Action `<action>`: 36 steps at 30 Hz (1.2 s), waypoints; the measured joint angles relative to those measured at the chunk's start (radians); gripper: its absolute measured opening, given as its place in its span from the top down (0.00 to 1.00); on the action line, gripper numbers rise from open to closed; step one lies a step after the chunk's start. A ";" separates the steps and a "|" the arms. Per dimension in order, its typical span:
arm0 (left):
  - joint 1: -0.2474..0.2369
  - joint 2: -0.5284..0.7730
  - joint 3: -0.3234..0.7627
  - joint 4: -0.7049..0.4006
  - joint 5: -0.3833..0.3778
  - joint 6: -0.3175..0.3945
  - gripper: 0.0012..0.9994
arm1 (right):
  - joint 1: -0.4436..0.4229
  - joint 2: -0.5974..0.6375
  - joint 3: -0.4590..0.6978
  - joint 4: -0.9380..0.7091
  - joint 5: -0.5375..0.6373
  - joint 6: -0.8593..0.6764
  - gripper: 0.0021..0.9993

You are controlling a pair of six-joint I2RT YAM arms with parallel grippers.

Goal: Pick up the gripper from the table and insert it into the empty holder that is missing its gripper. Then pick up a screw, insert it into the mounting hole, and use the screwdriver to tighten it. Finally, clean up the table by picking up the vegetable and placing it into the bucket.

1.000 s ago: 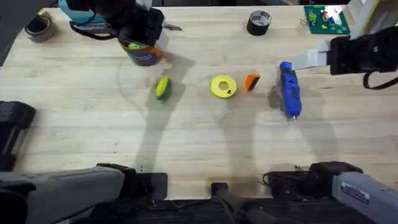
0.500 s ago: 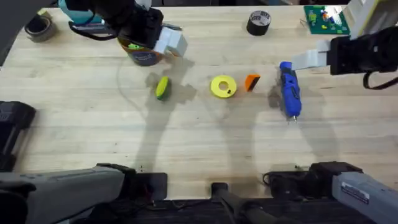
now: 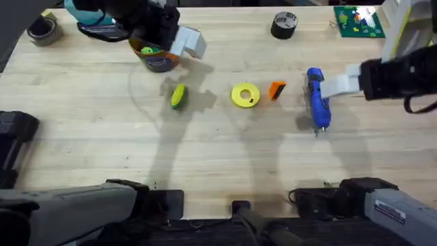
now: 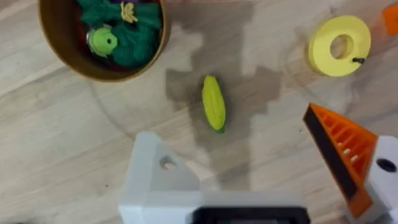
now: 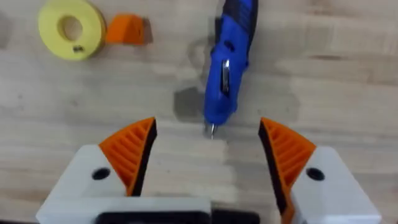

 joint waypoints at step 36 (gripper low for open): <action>0.000 -0.279 -0.175 0.284 -0.136 -0.046 0.01 | 0.000 0.000 0.000 -0.262 0.000 0.000 0.00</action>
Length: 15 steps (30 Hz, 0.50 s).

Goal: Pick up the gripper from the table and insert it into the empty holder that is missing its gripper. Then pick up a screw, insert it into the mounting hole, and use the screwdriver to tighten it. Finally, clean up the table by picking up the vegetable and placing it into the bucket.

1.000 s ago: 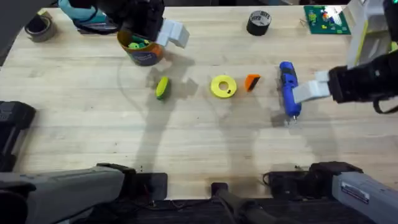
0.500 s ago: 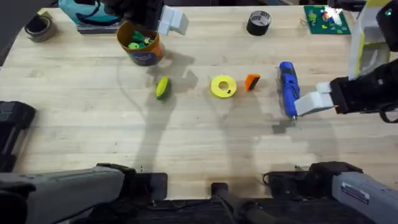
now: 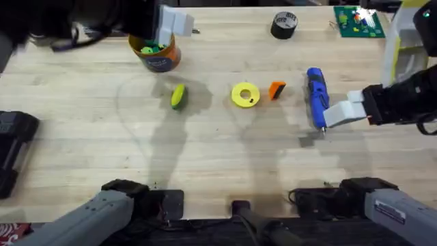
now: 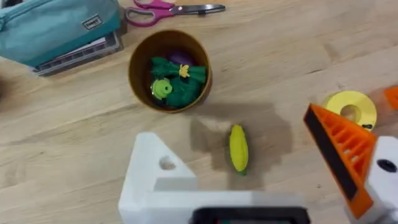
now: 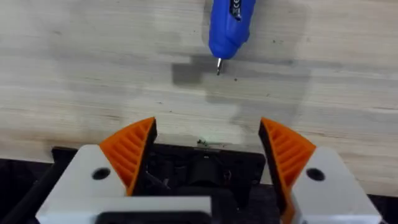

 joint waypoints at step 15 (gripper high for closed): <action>0.135 -0.402 -0.393 0.230 0.116 -0.002 0.01 | 0.000 0.000 0.000 0.000 0.000 0.000 0.00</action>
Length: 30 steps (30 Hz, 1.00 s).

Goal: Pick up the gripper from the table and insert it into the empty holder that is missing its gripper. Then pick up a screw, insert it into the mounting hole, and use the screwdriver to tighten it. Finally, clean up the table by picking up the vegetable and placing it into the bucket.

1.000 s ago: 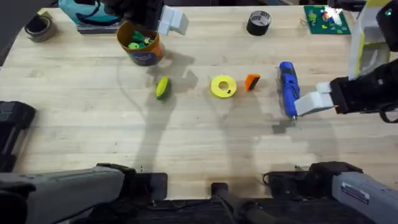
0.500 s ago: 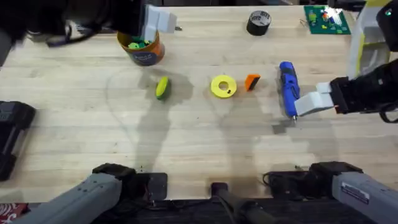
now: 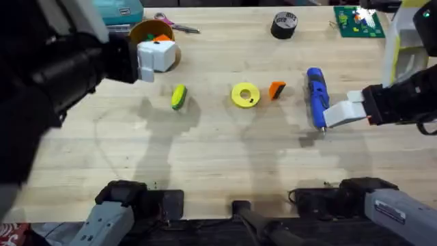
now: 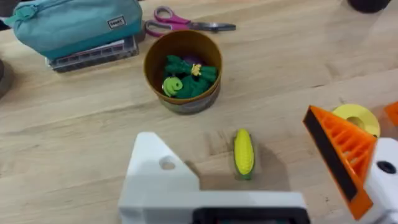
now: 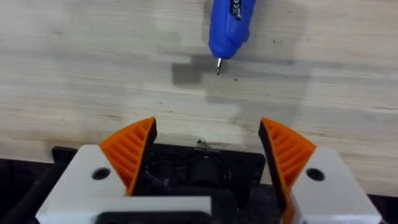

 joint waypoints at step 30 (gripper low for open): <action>0.003 -0.637 -0.890 0.813 0.151 -0.005 0.01 | 0.000 0.000 0.000 0.000 0.000 -0.002 0.00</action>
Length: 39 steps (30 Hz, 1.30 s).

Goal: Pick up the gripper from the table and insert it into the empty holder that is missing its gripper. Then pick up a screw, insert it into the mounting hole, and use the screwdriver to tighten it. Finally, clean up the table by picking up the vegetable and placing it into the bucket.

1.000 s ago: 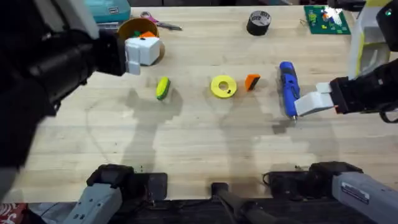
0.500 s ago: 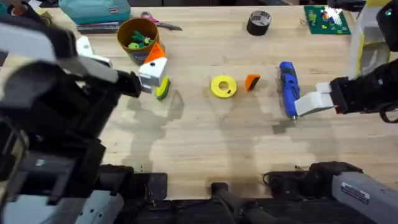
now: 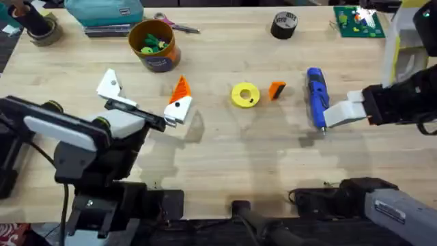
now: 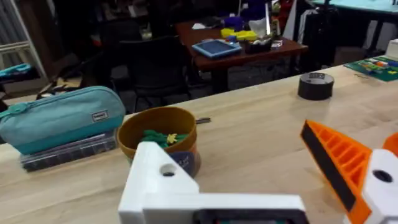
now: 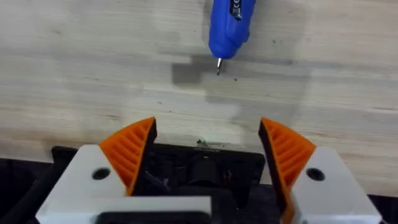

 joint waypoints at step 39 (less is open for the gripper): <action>0.048 -0.151 0.001 -0.327 0.924 -0.007 0.01 | 0.000 0.000 0.000 0.000 0.000 0.000 0.00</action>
